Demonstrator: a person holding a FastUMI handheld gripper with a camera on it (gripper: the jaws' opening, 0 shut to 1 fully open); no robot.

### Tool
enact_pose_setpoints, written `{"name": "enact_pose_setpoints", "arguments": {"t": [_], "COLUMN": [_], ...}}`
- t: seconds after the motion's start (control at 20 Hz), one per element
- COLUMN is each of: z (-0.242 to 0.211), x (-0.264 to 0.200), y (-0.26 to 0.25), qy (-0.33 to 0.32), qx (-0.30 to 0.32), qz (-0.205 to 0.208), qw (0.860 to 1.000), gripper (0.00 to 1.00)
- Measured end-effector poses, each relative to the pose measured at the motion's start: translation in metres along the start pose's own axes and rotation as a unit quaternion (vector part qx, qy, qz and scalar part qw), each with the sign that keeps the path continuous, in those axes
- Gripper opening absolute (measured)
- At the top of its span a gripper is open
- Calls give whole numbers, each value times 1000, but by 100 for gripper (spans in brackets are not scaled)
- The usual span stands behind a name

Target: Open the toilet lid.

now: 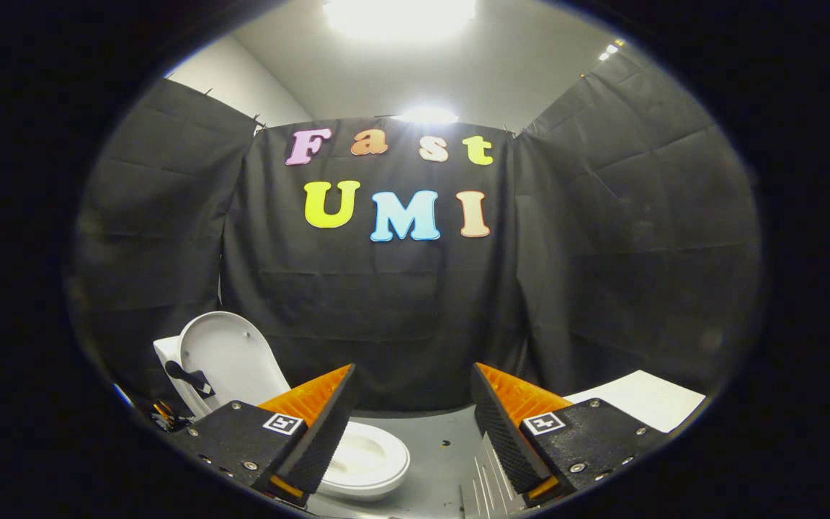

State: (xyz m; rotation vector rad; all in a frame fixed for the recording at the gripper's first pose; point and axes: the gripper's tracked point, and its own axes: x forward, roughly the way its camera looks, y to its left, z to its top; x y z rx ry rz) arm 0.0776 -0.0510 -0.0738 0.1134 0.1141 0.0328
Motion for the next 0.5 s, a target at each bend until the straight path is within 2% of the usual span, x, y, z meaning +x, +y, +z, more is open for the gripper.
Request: {"name": "enact_pose_setpoints", "arguments": {"t": [0.5], "z": [-11], "x": [-15], "y": [-7], "qy": [12], "qx": [-19], "qz": [-2], "qw": [1000], "gripper": [95]}}
